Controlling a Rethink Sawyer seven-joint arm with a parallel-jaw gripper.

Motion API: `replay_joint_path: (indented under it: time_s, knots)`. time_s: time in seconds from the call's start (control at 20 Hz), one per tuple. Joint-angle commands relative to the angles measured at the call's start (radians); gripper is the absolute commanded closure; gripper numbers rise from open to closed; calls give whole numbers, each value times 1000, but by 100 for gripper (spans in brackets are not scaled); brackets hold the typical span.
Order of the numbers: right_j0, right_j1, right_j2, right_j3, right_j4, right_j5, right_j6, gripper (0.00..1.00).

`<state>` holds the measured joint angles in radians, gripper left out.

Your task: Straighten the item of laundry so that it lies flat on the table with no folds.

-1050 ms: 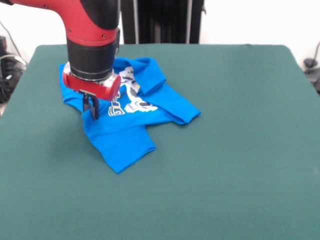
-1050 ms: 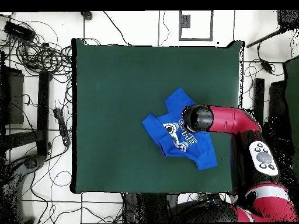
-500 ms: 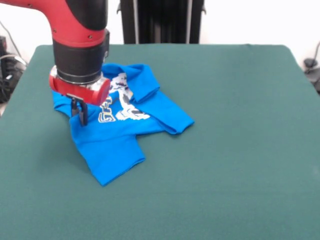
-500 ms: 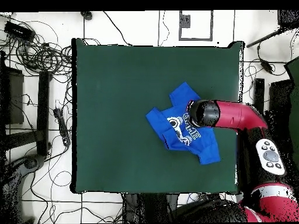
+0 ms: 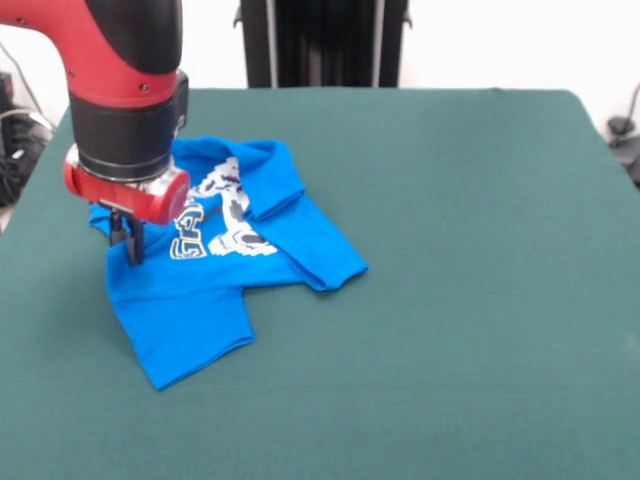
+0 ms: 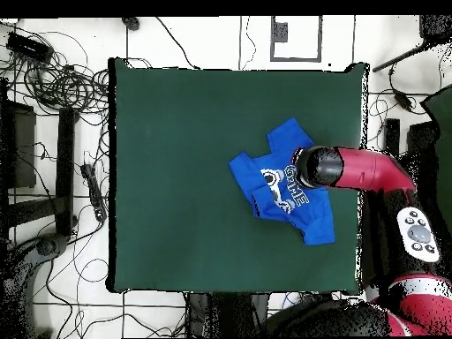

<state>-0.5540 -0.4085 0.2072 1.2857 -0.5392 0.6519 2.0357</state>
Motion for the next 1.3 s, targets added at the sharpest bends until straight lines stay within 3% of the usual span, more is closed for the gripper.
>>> replay_joint_path:
  time_s: [0.05, 0.25, 0.3, 0.5, 0.7, 1.3]
  knots:
    - [9, 64, 134, -21, -49, 91, -318, 100]
    - [-5, 63, 150, -7, -56, 46, -304, 100]
    - [-17, 66, 165, -2, -56, 35, -309, 0]
    - [-6, 74, 162, -25, -60, 100, -338, 0]
    - [-14, 69, 169, 6, -61, 84, -308, 0]
    - [37, -71, 142, 159, -10, 118, -176, 0]
